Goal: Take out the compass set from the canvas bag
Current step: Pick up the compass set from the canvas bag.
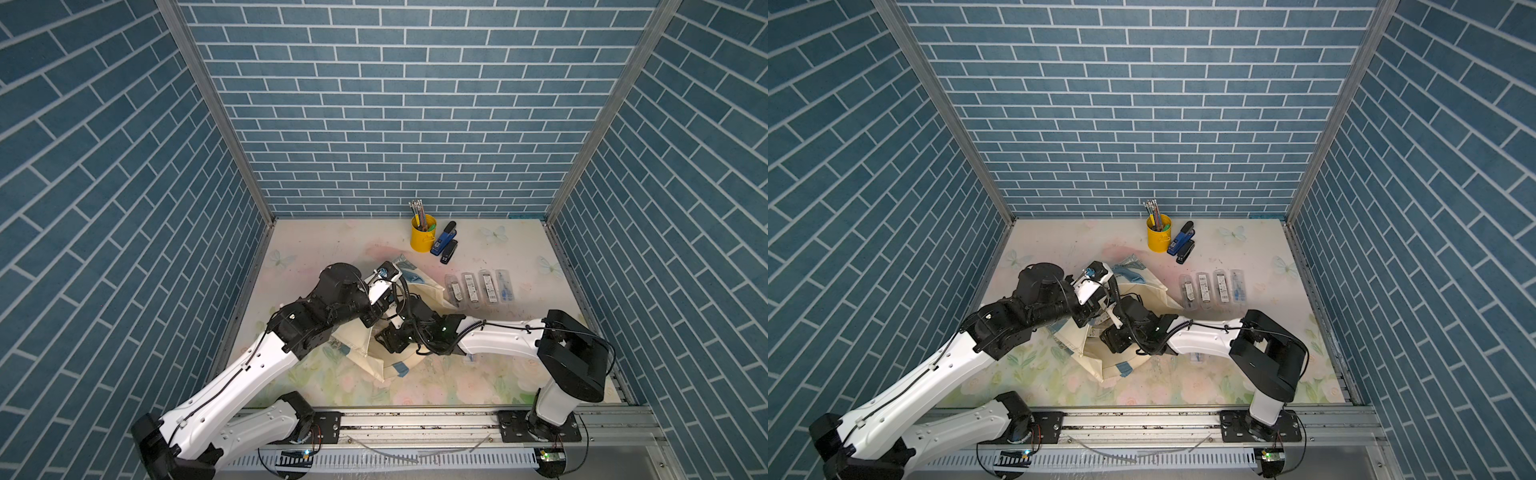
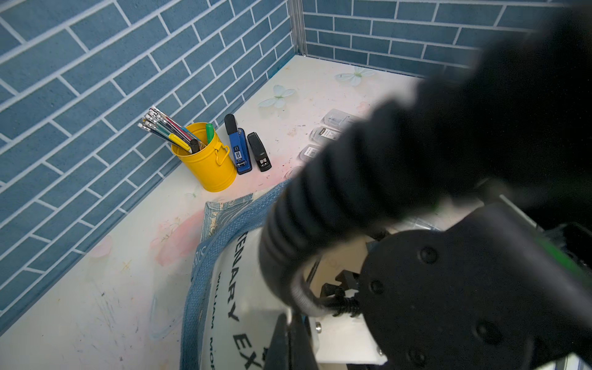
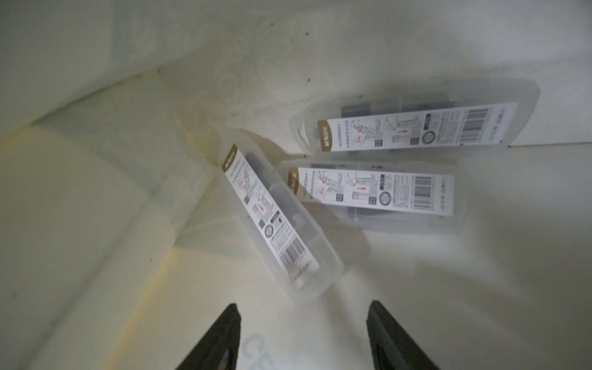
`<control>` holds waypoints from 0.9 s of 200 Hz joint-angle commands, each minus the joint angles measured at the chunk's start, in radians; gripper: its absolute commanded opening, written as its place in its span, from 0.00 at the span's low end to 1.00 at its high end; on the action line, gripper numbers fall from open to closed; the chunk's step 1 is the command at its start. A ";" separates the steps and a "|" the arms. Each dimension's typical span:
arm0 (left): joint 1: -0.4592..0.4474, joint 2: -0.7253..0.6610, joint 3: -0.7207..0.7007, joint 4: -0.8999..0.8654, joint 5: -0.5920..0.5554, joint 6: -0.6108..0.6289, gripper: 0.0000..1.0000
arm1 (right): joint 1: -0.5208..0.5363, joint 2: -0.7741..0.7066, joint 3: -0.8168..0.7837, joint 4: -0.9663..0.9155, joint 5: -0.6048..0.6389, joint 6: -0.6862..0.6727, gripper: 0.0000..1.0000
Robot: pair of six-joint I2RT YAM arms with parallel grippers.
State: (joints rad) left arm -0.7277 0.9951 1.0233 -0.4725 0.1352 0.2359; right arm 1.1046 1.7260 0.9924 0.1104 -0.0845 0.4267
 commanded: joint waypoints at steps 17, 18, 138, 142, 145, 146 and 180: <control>-0.009 -0.001 0.008 0.079 0.069 0.004 0.00 | -0.058 0.065 0.037 0.061 -0.080 0.188 0.62; -0.010 -0.001 0.007 0.080 0.068 0.005 0.00 | -0.060 0.067 0.035 0.064 -0.082 0.191 0.62; -0.008 -0.025 -0.013 0.108 0.072 0.003 0.00 | -0.103 0.178 0.045 0.187 -0.233 0.327 0.62; -0.009 -0.025 -0.011 0.107 0.072 0.003 0.00 | -0.103 0.184 0.049 0.186 -0.238 0.330 0.62; -0.008 -0.026 -0.010 0.107 0.072 0.003 0.00 | -0.102 0.187 0.050 0.186 -0.241 0.332 0.62; -0.008 -0.025 -0.011 0.107 0.072 0.003 0.00 | -0.102 0.189 0.052 0.186 -0.243 0.334 0.62; -0.008 -0.026 -0.012 0.108 0.071 0.002 0.00 | -0.119 0.235 0.067 0.201 -0.293 0.372 0.60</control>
State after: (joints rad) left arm -0.7250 0.9970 1.0084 -0.4259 0.1349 0.2356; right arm 1.0084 1.9106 1.0054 0.3168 -0.3237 0.7280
